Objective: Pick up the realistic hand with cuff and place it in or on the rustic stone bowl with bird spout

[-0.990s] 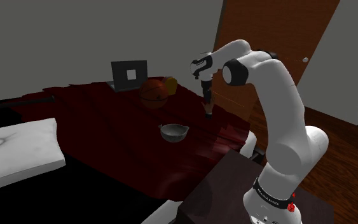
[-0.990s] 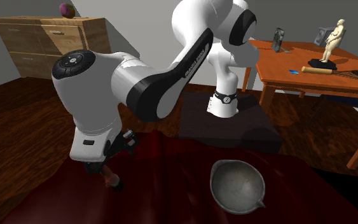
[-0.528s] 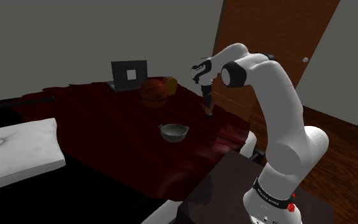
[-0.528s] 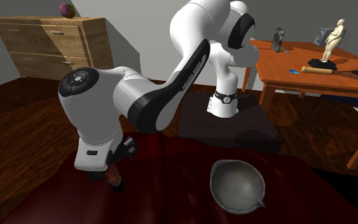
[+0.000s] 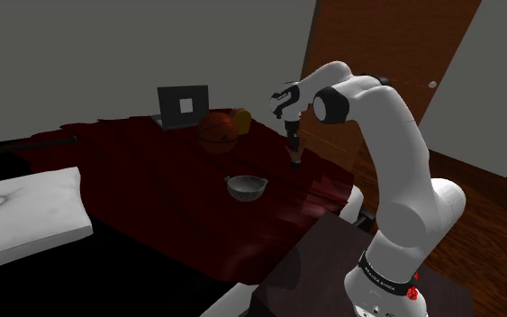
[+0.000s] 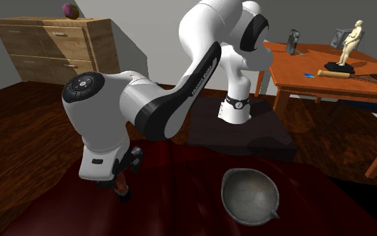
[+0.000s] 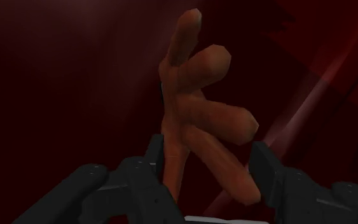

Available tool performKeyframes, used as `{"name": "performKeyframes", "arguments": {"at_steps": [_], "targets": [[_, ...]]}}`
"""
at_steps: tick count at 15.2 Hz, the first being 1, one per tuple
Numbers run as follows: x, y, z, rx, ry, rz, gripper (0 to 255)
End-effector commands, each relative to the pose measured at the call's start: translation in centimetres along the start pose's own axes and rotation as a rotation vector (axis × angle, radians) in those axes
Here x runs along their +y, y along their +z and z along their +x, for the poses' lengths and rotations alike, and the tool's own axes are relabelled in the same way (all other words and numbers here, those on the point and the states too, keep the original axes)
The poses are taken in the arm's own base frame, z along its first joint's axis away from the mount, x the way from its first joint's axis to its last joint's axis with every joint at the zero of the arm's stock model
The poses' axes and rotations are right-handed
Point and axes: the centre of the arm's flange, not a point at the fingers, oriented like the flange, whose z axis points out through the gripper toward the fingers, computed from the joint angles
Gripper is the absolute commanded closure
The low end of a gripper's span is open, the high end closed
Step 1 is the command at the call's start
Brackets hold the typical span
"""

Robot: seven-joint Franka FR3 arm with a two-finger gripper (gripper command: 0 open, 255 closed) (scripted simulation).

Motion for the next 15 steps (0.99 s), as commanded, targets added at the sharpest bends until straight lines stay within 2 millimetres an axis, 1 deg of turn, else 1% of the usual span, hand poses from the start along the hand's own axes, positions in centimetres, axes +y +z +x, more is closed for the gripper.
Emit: {"name": "performKeyframes", "arguments": {"at_steps": [1, 9, 15], "targets": [[0.0, 0.0, 0.0, 0.0, 0.0, 0.0, 255], [0.0, 0.0, 0.0, 0.0, 0.0, 0.0, 255], [-0.4, -3.1, -0.6, 0.0, 0.0, 0.0, 255]]}}
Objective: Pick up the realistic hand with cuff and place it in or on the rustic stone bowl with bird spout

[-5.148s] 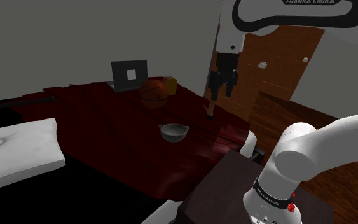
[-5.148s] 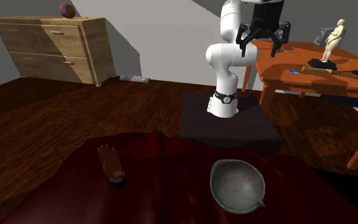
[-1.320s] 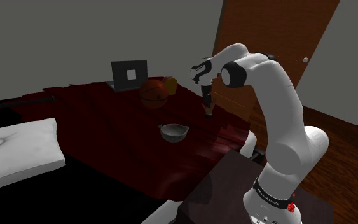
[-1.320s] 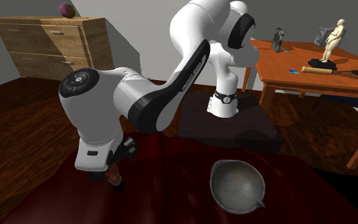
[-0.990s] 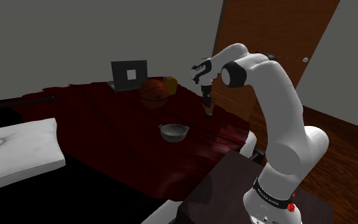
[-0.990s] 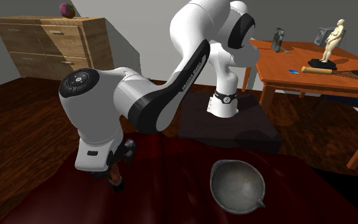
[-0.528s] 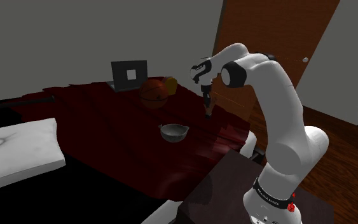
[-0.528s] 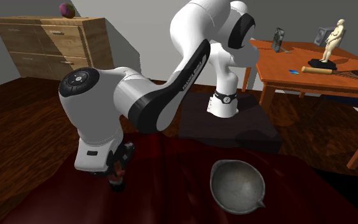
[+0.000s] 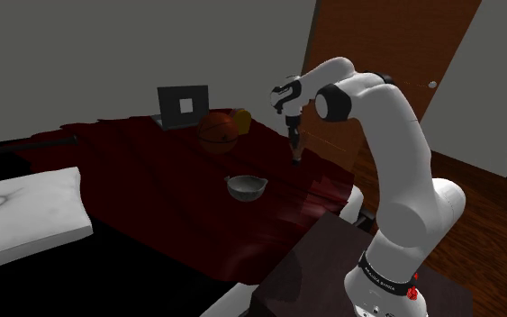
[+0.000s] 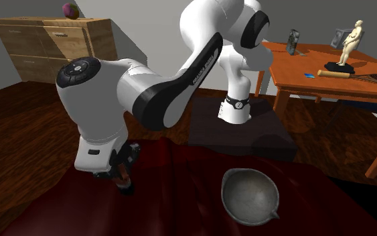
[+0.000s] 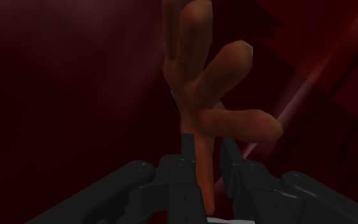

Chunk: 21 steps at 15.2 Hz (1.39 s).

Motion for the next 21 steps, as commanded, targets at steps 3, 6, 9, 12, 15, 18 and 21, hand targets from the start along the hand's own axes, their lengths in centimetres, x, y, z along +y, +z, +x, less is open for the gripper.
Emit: {"name": "performKeyframes", "arguments": {"at_steps": [3, 6, 9, 12, 15, 18, 21], "targets": [[-0.3, -2.1, -0.5, 0.0, 0.0, 0.0, 255], [-0.5, -3.6, -0.8, 0.0, 0.0, 0.0, 255], [-0.7, -5.1, -1.1, 0.0, 0.0, 0.0, 255], [-0.9, -6.7, -1.5, 0.0, 0.0, 0.0, 255], [-1.1, -8.2, -1.8, 0.0, 0.0, 0.0, 255], [-1.3, -9.8, -2.1, 0.0, 0.0, 0.0, 255], [-1.5, -11.3, -2.4, 0.0, 0.0, 0.0, 255]]}}
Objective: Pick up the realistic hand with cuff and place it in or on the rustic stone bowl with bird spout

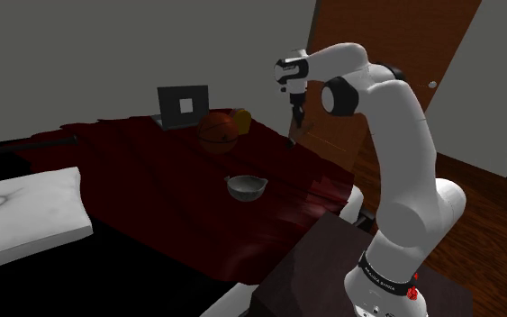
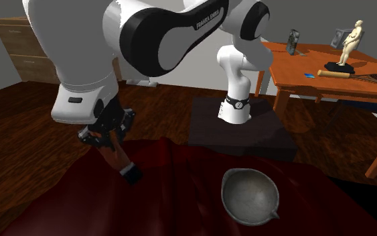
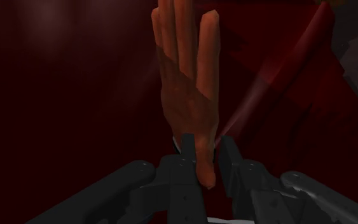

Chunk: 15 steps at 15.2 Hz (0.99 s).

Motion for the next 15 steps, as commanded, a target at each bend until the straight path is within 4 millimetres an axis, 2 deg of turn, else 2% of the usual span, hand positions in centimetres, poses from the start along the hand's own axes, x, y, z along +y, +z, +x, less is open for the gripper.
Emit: {"name": "performKeyframes", "arguments": {"at_steps": [1, 6, 15], "targets": [[-0.1, -1.0, -0.3, 0.0, 0.0, 0.0, 255], [-0.4, -3.4, -0.8, 0.0, 0.0, 0.0, 255], [-8.4, -4.9, 7.8, 0.0, 0.0, 0.0, 255]]}}
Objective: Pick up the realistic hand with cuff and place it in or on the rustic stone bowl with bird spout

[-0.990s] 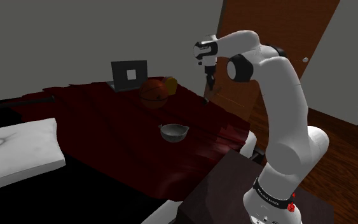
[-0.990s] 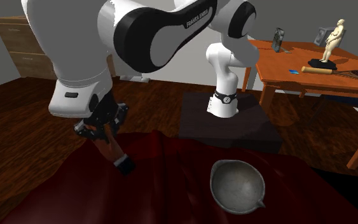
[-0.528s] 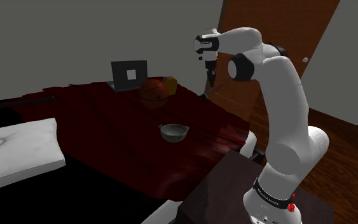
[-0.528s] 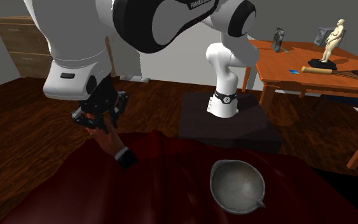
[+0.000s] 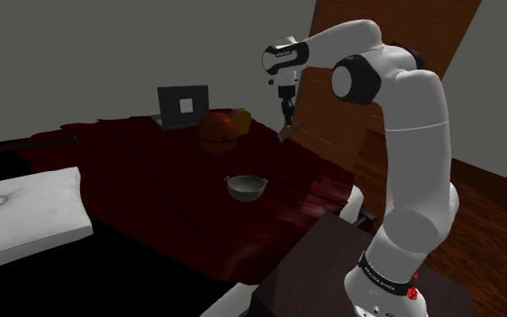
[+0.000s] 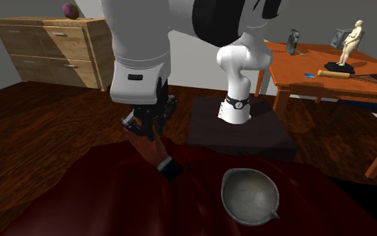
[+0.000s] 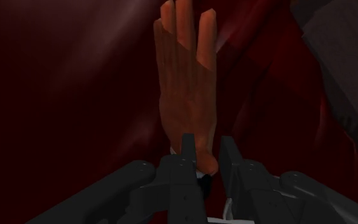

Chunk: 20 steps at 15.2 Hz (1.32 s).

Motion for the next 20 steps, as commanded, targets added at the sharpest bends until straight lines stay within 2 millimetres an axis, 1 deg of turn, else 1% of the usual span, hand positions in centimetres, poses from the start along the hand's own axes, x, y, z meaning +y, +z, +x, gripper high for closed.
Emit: {"name": "performKeyframes", "arguments": {"at_steps": [1, 20], "targets": [[-1.8, -0.3, 1.7, 0.0, 0.001, 0.0, 255], [-18.7, -3.5, 19.9, 0.0, 0.001, 0.0, 255]]}}
